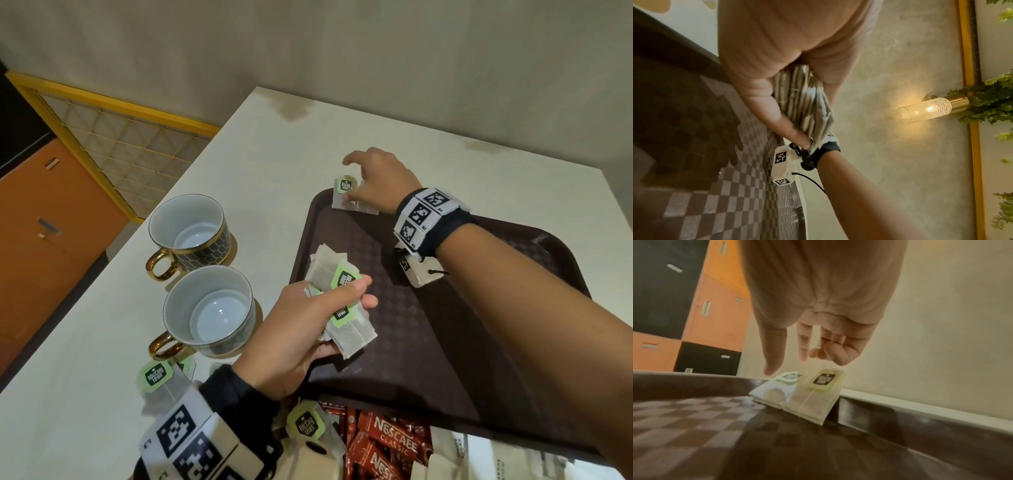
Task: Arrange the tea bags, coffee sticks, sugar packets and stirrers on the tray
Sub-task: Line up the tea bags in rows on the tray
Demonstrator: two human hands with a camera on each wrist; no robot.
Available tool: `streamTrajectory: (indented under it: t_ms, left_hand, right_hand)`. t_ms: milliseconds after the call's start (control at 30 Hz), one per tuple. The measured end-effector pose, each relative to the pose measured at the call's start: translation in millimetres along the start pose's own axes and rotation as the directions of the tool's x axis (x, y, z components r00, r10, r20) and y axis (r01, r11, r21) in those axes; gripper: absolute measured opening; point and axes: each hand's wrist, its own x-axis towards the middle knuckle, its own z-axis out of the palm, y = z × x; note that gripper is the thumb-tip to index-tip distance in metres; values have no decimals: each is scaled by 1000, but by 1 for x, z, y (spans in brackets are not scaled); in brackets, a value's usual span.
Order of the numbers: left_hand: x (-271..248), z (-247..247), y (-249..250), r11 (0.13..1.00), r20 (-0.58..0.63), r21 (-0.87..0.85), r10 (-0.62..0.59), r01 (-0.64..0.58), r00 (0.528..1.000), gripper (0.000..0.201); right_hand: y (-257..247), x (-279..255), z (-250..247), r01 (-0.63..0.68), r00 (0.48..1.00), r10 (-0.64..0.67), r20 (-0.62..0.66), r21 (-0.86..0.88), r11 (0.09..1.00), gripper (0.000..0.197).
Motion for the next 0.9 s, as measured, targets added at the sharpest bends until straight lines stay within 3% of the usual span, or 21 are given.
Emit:
streamTrajectory:
  t_ms: [267,600,700,800,900]
  left_hand:
    - [-2,4,-1,1000,23,3,-2,2,1000,52]
    - [-4,5,-3,998,5,-38,-43,44,999,53]
    - [-3,3,-1,989,6,-121,-85,86,996,51]
    - [0,0,3,960,29,-244,-134,137,991,31]
    - [1,-3,9,924,82,-344,-149,169,985,27]
  right_hand:
    - [26,-5,-1,-99,992,102,72,-39,994,69]
    - [25,-7,3,-85,996,84,15,27,996,63]
    - [22,-12,-1,-46,999,47,-23,55,997,55]
    - [14,-23,-13,-16,998,24,-66,127,992,39]
    - [0,-46,-33,-14,998,31,-48,329,944,21]
